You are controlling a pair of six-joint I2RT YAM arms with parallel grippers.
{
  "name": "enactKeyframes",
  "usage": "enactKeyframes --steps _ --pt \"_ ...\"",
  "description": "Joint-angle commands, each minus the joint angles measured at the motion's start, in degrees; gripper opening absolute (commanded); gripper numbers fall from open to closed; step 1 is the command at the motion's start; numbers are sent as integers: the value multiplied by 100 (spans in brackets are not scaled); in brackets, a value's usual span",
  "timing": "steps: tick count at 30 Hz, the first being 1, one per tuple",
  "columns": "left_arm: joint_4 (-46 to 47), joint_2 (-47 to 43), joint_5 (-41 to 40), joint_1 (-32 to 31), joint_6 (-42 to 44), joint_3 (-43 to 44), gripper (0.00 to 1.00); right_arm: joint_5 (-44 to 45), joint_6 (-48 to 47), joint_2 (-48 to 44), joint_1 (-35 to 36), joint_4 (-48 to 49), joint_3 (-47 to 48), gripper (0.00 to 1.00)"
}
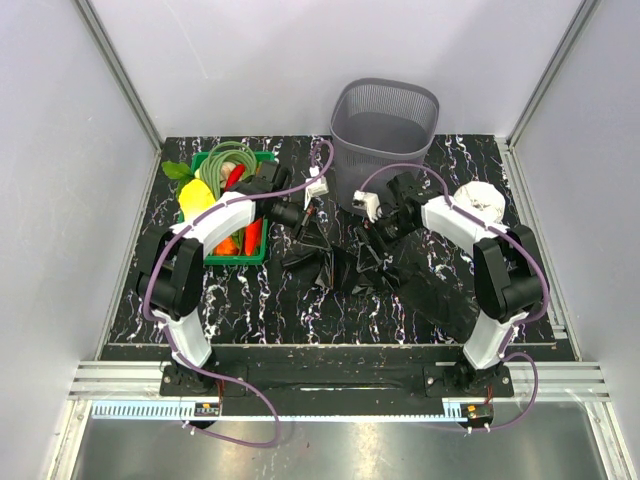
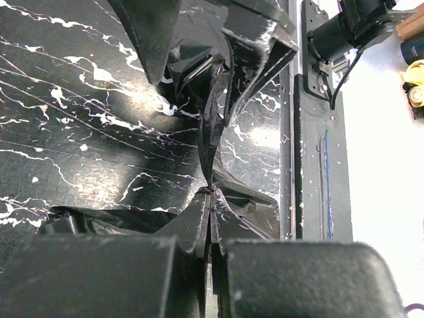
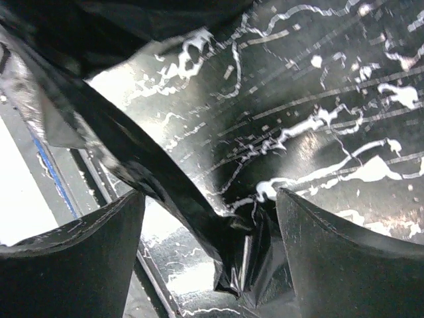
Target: Put the trash bags into the trash bin
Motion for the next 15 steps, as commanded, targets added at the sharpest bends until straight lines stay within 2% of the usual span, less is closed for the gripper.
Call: enactKeyframes --steps 1,7,11,12,15 --pt "144 -79 288 -44 123 59 0 -558 -118 -7 230 -7 377 84" --pt "144 -35 288 -106 53 164 0 -541 4 73 459 282 193 72" --pt "145 -17 279 -115 53 173 0 -488 22 73 485 336 140 42" --pt "145 -26 279 -115 53 165 0 -453 5 46 485 318 122 37" --pt "145 -52 253 -115 44 165 0 -286 -30 -76 476 309 17 36"
